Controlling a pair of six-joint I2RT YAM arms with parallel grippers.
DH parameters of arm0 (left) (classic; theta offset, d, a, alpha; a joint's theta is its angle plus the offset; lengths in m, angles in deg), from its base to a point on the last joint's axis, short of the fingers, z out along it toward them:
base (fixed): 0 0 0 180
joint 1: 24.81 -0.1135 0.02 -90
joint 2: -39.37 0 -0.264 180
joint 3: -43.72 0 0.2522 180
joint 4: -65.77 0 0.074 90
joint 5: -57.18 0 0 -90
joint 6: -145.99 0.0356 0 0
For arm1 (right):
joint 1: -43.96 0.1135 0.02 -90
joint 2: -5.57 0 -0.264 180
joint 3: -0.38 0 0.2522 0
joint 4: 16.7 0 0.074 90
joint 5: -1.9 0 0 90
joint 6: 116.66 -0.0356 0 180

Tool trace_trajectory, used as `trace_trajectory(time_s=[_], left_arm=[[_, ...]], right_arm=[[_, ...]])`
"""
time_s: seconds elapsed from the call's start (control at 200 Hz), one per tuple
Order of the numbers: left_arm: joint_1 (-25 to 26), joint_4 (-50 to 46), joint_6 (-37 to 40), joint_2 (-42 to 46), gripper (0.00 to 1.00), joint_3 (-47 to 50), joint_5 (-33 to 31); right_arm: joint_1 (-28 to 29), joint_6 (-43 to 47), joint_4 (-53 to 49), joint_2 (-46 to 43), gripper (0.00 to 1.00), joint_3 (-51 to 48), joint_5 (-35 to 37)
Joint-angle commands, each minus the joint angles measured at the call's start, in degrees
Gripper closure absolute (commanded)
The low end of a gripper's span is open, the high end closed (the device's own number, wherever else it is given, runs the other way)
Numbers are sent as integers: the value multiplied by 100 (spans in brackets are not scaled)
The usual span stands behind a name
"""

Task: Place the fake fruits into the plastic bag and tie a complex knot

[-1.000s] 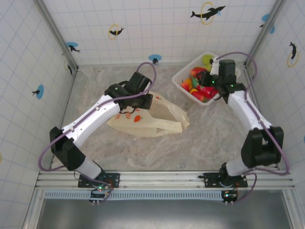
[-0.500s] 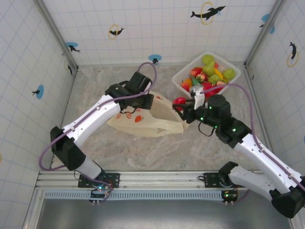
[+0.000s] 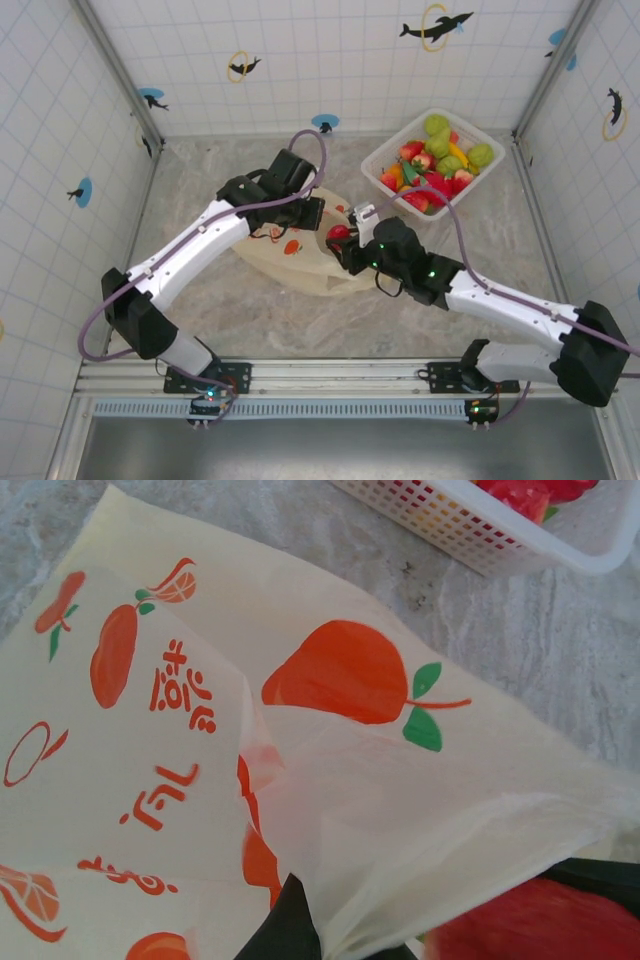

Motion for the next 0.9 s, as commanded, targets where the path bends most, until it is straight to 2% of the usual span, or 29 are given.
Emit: trace_trajectory(time_s=[0.0, 0.245, 0.385, 0.485, 0.661, 0.891], left_arm=[[-43, 72, -145, 239, 100, -114, 241], [-43, 27, 92, 436, 100, 69, 497], [-42, -47, 477, 597, 100, 191, 515], [-43, 59, 638, 713, 100, 262, 768], [-36, 616, 150, 786, 100, 355, 1308], [-17, 1103, -706, 822, 100, 591, 1449]], right_arm=[[85, -25, 507, 206, 58, -208, 283], [-113, 7, 580, 296, 58, -522, 360], [-512, 210, 292, -18, 58, -671, 182], [-577, 577, 340, -260, 58, -780, 253], [-486, 778, 1209, -173, 58, -917, 7], [-324, 655, 2008, 116, 58, -837, -51]])
